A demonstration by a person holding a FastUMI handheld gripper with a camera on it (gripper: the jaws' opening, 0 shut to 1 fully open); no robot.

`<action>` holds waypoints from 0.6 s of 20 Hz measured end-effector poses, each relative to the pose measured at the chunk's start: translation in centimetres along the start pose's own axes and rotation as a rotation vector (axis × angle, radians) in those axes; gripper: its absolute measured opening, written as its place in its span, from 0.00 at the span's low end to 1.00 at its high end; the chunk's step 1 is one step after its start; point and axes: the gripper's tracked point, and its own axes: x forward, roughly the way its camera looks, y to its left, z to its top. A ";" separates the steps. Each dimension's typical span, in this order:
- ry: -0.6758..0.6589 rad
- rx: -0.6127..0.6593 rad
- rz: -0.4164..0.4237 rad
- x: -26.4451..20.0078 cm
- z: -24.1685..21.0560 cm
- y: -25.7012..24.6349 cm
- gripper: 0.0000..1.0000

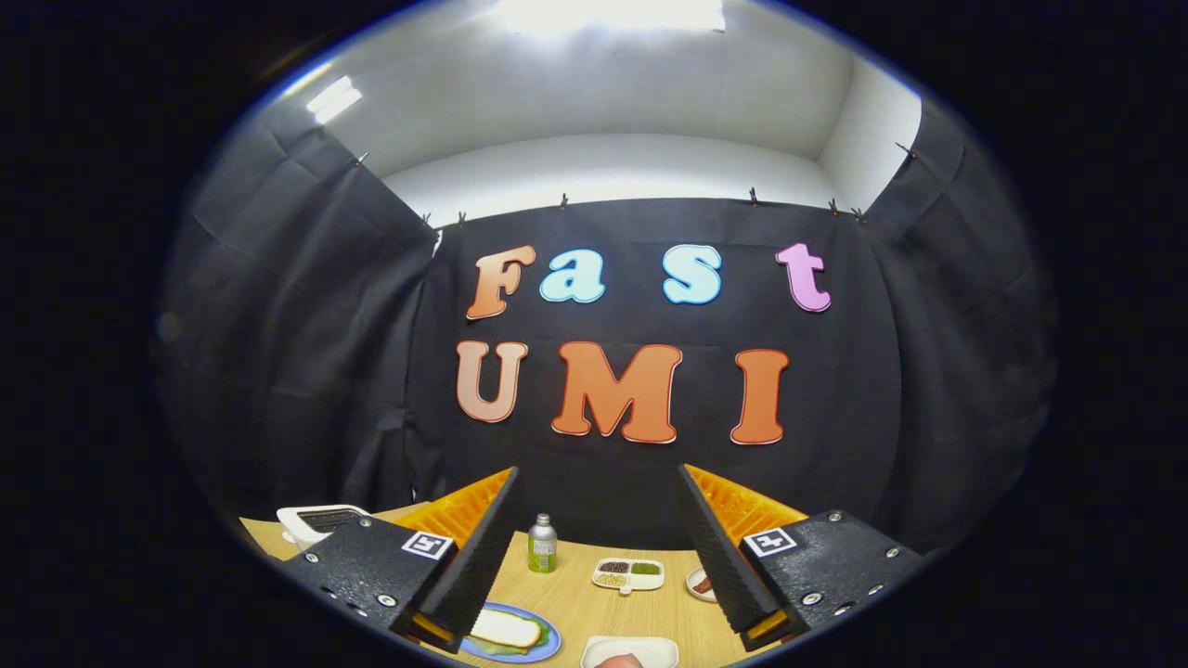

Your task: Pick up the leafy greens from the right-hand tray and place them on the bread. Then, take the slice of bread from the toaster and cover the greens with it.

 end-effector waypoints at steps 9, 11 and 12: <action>0.011 -0.018 0.019 0.0 -0.6 1.1 0.99; 0.011 -0.019 0.022 0.1 -0.6 1.3 0.99; 0.010 -0.020 0.022 0.0 -0.6 1.3 0.99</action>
